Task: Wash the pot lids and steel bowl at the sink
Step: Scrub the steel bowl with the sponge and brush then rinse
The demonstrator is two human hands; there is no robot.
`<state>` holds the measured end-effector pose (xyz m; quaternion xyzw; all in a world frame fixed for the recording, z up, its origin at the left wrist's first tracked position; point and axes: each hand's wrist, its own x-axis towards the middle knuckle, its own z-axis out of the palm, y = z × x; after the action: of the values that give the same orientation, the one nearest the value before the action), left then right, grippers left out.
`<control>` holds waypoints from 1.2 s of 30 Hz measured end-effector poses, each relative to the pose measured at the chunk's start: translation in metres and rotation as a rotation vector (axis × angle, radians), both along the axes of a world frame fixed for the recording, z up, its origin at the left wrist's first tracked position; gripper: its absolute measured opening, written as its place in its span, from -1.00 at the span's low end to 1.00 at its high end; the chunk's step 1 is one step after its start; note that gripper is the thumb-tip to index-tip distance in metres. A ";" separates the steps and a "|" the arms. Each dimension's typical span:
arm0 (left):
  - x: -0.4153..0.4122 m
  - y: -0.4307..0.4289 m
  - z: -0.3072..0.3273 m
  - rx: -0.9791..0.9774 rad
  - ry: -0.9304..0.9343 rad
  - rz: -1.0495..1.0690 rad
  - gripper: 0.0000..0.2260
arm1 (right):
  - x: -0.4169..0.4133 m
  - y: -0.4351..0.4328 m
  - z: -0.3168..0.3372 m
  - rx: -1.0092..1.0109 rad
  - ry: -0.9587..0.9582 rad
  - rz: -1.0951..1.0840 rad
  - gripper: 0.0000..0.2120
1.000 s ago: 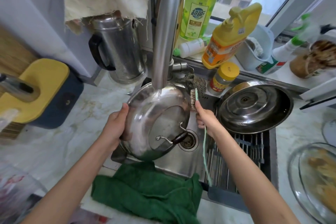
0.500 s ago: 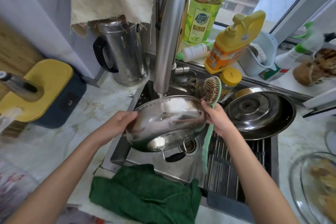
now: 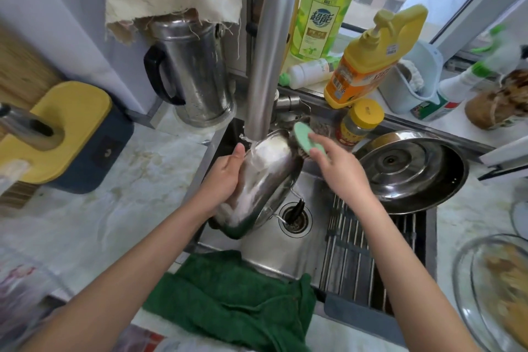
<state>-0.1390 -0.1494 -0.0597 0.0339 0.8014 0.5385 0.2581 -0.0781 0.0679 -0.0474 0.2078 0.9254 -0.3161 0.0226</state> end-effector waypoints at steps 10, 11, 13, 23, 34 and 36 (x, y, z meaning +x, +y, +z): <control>-0.001 0.017 0.006 0.230 -0.130 0.186 -0.46 | -0.001 -0.033 0.010 0.295 0.094 0.168 -0.57; -0.002 0.019 0.004 0.248 -0.152 0.185 -0.38 | 0.002 -0.038 0.012 0.263 0.106 0.175 -0.58; -0.004 0.018 0.006 0.272 -0.220 0.192 -0.22 | 0.017 -0.058 0.011 0.310 0.210 0.381 -0.60; 0.002 0.019 0.001 0.311 -0.306 0.163 -0.25 | 0.037 -0.073 0.021 0.168 0.123 0.340 -0.58; 0.001 -0.006 -0.005 0.203 -0.298 0.256 -0.56 | 0.021 -0.046 -0.013 0.076 0.250 0.032 -0.62; 0.003 -0.012 -0.008 0.223 -0.339 0.276 -0.53 | 0.020 -0.046 -0.009 0.254 0.312 0.156 -0.60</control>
<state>-0.1357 -0.1617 -0.0677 -0.1387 0.6793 0.6517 0.3076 -0.0579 0.0223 -0.0569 0.0854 0.9634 -0.2224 -0.1231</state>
